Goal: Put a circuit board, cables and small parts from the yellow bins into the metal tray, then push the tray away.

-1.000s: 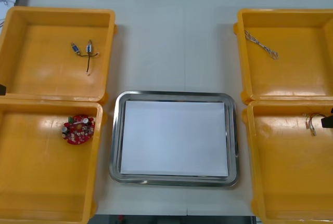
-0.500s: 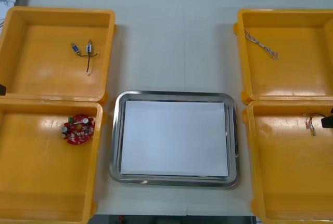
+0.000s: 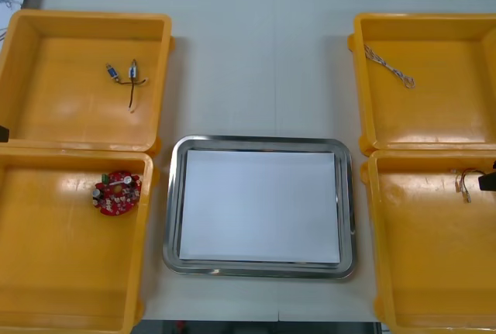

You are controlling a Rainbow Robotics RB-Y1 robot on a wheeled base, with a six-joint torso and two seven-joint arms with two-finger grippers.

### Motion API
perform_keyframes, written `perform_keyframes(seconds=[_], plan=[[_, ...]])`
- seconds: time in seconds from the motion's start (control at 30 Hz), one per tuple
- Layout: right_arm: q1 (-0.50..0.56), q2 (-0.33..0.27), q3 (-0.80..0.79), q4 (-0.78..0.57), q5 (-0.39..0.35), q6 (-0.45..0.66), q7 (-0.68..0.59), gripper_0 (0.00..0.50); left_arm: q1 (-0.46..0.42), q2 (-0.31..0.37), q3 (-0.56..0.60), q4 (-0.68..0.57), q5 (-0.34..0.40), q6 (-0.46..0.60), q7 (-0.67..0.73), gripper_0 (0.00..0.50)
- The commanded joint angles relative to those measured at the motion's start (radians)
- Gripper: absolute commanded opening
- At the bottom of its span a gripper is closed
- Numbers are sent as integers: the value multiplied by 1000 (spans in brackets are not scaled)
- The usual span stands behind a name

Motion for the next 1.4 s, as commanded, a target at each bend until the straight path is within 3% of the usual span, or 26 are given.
perform_keyframes(seconds=[0.03, 1.07, 1.1, 1.17, 1.4], plan=[[1, -41, -32, -29, -8, 7, 10, 500, 19, -9, 24, -25, -9, 6, -45, 500], [1, -41, -32, -29, -8, 7, 10, 500, 19, -9, 24, -25, -9, 6, -45, 500], [1, -41, -32, -29, -8, 7, 10, 500, 56, -46, 5, -8, -7, 6, -43, 500], [1, -41, -32, -29, -8, 7, 10, 500, 59, -52, 5, -8, -7, 6, -43, 500], [10, -35, -16, -13, -7, 7, 10, 500, 59, -38, -29, -9, -4, 6, -23, 500]])
